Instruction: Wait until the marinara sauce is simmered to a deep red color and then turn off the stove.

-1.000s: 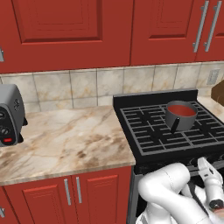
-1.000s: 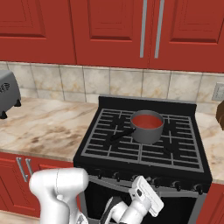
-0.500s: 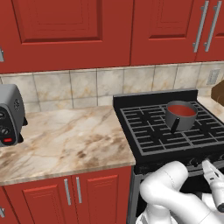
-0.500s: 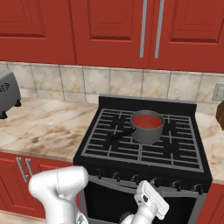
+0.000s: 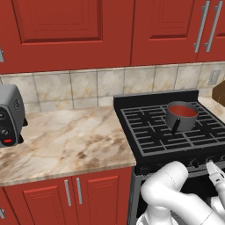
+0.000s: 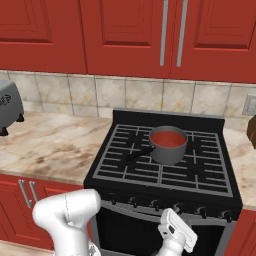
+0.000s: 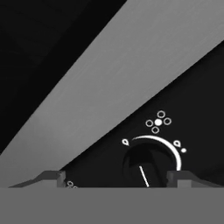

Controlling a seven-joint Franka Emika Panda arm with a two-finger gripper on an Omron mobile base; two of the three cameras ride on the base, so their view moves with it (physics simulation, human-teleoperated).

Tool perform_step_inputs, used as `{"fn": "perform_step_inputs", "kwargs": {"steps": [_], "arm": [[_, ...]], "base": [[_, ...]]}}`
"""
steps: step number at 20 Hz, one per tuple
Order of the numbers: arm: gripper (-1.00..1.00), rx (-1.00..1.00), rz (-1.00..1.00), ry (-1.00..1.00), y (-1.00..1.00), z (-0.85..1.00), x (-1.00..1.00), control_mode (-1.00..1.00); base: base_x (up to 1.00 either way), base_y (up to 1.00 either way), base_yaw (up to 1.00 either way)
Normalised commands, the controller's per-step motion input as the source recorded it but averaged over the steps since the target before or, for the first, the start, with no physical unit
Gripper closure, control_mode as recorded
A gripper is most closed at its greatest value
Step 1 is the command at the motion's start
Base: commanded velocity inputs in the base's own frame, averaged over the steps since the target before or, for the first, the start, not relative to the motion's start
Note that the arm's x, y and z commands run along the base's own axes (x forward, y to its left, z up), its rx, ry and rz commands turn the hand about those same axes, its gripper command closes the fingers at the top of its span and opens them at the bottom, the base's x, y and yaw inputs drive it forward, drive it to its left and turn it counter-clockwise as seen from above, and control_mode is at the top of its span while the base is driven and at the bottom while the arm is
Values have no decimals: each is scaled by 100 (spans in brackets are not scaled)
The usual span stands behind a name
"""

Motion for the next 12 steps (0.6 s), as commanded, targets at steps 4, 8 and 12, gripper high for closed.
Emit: {"fn": "perform_step_inputs", "kwargs": {"steps": [4, 8, 12], "arm": [[-100, -3, 0, -1, 23, 0, 0, -100], [-100, -6, 0, 0, 37, 0, 0, -100], [-100, -6, 0, 0, 36, 0, 1, -100]], "base": [[0, 0, 0], [0, 0, 0], [0, 0, 0]]}}
